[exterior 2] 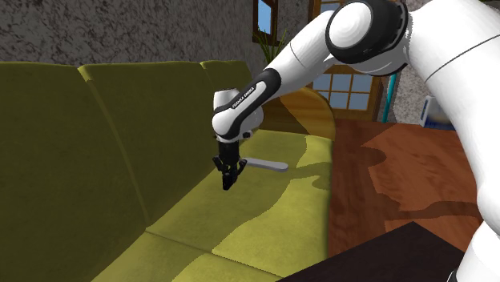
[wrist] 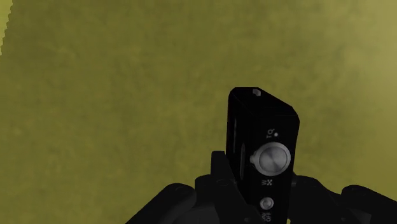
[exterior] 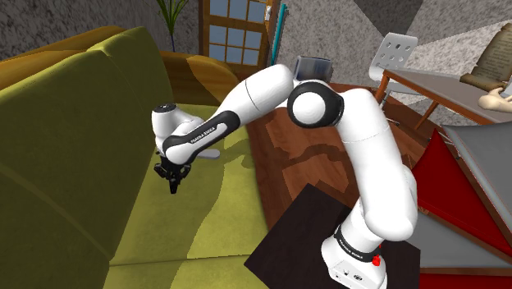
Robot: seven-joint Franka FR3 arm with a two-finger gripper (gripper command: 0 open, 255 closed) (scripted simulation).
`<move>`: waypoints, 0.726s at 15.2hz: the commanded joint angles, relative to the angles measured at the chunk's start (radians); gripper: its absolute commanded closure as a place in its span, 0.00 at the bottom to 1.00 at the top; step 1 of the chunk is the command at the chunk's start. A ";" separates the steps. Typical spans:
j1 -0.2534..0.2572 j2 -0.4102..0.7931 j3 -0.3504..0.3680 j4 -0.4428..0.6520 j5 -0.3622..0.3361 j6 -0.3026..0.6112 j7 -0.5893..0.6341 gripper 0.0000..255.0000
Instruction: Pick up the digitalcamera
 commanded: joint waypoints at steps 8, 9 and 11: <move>-0.015 -0.077 0.021 -0.003 0.025 -0.073 -0.017 1.00; -0.016 -0.085 0.024 -0.002 0.028 -0.081 -0.018 1.00; -0.019 -0.101 0.028 0.000 0.034 -0.099 -0.022 1.00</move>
